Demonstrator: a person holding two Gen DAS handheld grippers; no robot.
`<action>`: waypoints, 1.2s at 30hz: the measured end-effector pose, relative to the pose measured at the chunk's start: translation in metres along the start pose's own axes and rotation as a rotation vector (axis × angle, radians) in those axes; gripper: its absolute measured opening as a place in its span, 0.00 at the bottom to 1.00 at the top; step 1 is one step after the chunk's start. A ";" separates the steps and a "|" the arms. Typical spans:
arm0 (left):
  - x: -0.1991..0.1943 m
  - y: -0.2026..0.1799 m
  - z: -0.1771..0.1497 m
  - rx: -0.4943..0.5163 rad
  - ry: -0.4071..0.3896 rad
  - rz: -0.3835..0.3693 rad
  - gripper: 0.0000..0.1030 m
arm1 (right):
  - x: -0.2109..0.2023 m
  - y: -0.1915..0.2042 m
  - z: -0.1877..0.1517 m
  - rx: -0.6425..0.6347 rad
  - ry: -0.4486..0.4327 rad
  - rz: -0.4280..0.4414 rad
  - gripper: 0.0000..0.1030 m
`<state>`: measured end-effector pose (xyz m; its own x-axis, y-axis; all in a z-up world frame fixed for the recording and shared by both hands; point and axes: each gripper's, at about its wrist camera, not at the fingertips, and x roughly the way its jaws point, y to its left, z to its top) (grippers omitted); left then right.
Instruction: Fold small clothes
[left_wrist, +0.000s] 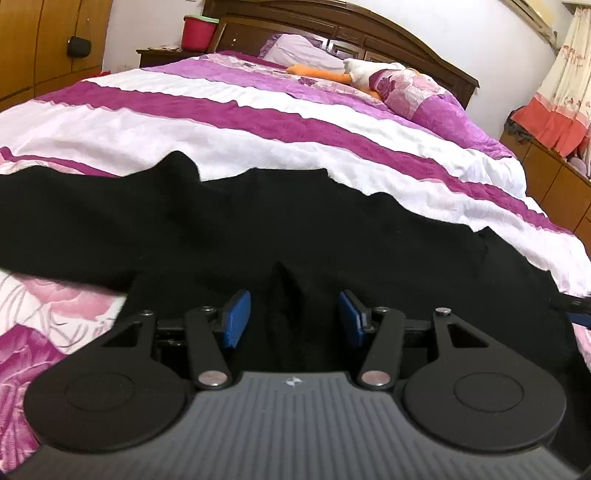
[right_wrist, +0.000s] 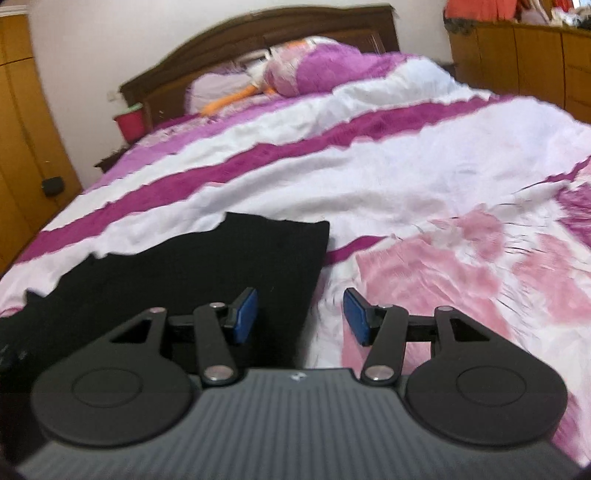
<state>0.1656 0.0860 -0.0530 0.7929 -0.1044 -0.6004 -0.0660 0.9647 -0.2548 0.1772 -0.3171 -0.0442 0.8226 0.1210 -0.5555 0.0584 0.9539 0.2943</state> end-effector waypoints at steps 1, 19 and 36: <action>0.003 -0.001 0.001 -0.006 0.003 -0.007 0.54 | 0.015 -0.001 0.004 0.008 0.022 0.004 0.52; 0.051 -0.026 0.003 0.125 -0.055 0.098 0.13 | 0.066 0.013 -0.007 -0.169 -0.070 -0.184 0.09; -0.008 -0.007 0.012 0.126 -0.090 0.238 0.60 | 0.018 0.012 0.005 -0.109 -0.045 -0.105 0.60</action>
<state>0.1668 0.0828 -0.0374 0.8153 0.1450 -0.5605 -0.1851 0.9826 -0.0150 0.1954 -0.3049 -0.0462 0.8398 0.0085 -0.5428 0.0860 0.9852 0.1486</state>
